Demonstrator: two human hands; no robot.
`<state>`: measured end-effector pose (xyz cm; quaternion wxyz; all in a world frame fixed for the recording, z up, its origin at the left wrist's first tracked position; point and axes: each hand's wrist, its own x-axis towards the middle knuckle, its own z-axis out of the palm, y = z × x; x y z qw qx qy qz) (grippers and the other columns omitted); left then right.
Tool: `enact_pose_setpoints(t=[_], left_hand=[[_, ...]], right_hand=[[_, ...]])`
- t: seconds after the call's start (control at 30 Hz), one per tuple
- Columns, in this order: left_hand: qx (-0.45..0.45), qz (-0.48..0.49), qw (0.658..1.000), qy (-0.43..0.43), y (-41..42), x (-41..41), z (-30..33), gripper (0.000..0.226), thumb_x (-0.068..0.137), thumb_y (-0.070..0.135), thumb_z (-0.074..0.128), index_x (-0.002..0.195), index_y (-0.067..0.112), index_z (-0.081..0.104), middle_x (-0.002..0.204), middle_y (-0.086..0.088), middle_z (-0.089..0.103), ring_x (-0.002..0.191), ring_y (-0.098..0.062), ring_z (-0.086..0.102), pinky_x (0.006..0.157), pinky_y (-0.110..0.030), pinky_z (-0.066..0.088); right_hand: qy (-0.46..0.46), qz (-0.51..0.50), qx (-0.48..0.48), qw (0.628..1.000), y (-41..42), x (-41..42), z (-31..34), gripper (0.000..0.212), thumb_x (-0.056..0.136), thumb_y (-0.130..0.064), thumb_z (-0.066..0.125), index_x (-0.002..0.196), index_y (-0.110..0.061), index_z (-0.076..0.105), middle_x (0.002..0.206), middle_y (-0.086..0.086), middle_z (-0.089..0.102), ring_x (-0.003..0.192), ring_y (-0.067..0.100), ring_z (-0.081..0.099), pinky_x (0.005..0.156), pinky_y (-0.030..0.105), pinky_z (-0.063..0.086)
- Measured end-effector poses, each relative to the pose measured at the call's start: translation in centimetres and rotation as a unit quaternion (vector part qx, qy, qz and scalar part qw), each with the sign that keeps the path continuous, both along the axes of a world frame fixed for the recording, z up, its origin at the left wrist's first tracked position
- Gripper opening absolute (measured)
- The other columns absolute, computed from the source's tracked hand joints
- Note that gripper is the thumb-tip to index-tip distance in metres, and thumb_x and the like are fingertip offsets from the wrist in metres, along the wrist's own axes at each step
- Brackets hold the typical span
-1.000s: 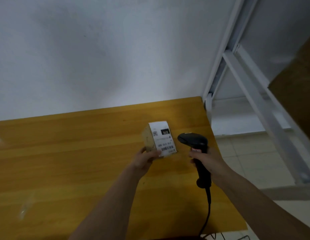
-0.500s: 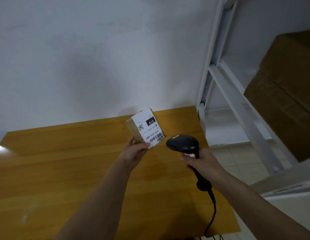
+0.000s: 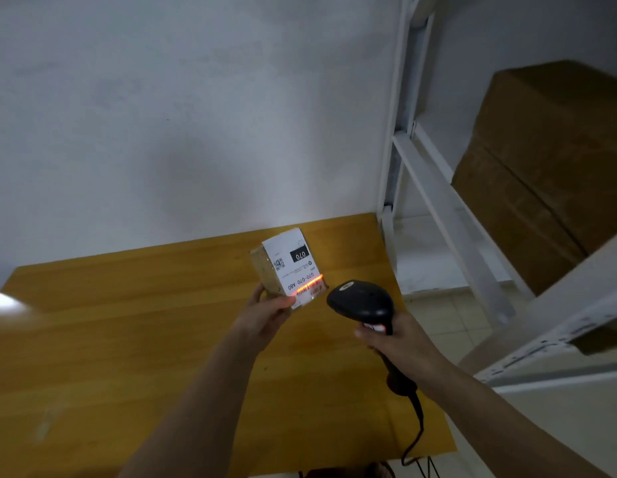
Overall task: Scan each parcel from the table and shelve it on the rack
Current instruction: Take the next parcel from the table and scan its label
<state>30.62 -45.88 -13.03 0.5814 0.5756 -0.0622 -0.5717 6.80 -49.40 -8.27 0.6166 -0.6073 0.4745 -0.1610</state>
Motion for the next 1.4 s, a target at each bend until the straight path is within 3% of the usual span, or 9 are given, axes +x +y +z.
enact_pose_setpoints(t=[0.13,0.23,0.3,0.47,0.63,0.73,0.9,1.17,1.4], left_hand=[[0.115,-0.137,0.973,-0.146,1.8,-1.6,-0.1,0.078,0.081,-0.003,0.071,0.147,0.018,0.035,0.113,-0.012,0.061,0.095,-0.029,0.060,0.081,-0.039,0.048],[0.162,-0.241,0.920,-0.261,2.6,-3.4,0.8,0.080,0.084,0.005,0.071,0.151,0.015,0.027,0.130,-0.008,0.050,0.095,-0.021,0.053,0.079,-0.035,0.043],[0.160,-0.275,0.896,-0.311,2.3,-4.5,1.2,0.082,0.087,0.007,0.069,0.152,0.012,0.021,0.140,-0.009,0.041,0.094,-0.016,0.047,0.073,-0.030,0.043],[0.124,-0.363,0.850,-0.361,3.5,-7.0,0.9,0.094,0.077,0.015,0.078,0.152,0.018,0.021,0.115,0.001,0.051,0.108,-0.018,0.050,0.087,-0.031,0.044],[0.099,-0.421,0.836,-0.338,6.4,-10.4,0.1,0.046,0.071,0.020,0.083,0.108,0.020,0.057,0.107,-0.001,0.064,0.092,-0.012,0.061,0.081,-0.029,0.056],[0.079,-0.451,0.838,-0.297,7.9,-13.2,0.3,0.055,0.072,0.019,0.083,0.117,0.022,0.051,0.105,0.006,0.061,0.089,-0.006,0.057,0.061,-0.022,0.050],[0.048,-0.526,0.809,-0.259,8.7,-19.7,1.8,0.070,0.070,0.018,0.084,0.127,0.033,0.047,0.119,0.005,0.059,0.109,-0.018,0.057,0.089,-0.047,0.055],[-0.022,-0.542,0.803,-0.247,8.4,-30.7,3.7,0.059,0.069,0.012,0.085,0.115,0.031,0.052,0.119,0.006,0.060,0.105,-0.016,0.064,0.087,-0.039,0.058],[-0.077,-0.514,0.835,-0.181,7.1,-43.1,7.4,0.073,0.075,0.015,0.082,0.136,0.028,0.044,0.106,-0.013,0.073,0.096,-0.029,0.071,0.083,-0.044,0.057]], right_hand=[[-0.004,-0.024,0.001,1.000,1.1,-1.7,0.1,0.012,0.088,-0.013,0.068,0.087,-0.025,0.063,0.074,0.001,0.060,0.073,0.016,0.058,0.072,0.029,0.046],[-0.019,-0.054,0.001,0.998,2.7,-2.9,0.7,0.016,0.089,-0.012,0.066,0.080,-0.024,0.060,0.069,0.000,0.056,0.067,0.015,0.055,0.066,0.025,0.043],[-0.024,-0.077,-0.001,0.997,3.9,-3.8,1.1,0.014,0.090,-0.010,0.065,0.081,-0.020,0.061,0.068,0.002,0.056,0.066,0.015,0.054,0.064,0.023,0.043],[-0.020,-0.166,-0.001,0.986,7.7,-6.3,0.7,0.005,0.086,-0.011,0.068,0.090,-0.010,0.065,0.070,0.004,0.061,0.066,0.015,0.058,0.065,0.025,0.046],[-0.015,-0.243,0.007,0.970,12.6,-8.6,-0.2,0.009,0.086,-0.008,0.068,0.094,-0.012,0.067,0.071,0.001,0.064,0.069,0.013,0.060,0.067,0.026,0.049],[-0.007,-0.280,0.004,0.960,15.0,-10.7,-0.6,0.008,0.086,-0.006,0.067,0.093,-0.002,0.066,0.072,0.005,0.063,0.069,0.014,0.060,0.068,0.029,0.048],[-0.008,-0.370,-0.020,0.929,18.1,-16.1,0.2,0.013,0.087,-0.005,0.065,0.080,-0.016,0.066,0.068,-0.006,0.066,0.060,0.002,0.062,0.057,0.016,0.047],[-0.026,-0.471,-0.041,0.881,20.2,-26.8,0.9,0.010,0.087,-0.004,0.064,0.088,-0.014,0.065,0.079,0.001,0.067,0.076,0.015,0.061,0.065,0.029,0.045],[-0.093,-0.508,-0.056,0.854,19.8,-38.6,3.1,0.012,0.087,-0.008,0.066,0.090,-0.019,0.065,0.081,0.001,0.069,0.080,0.018,0.064,0.073,0.033,0.051]])
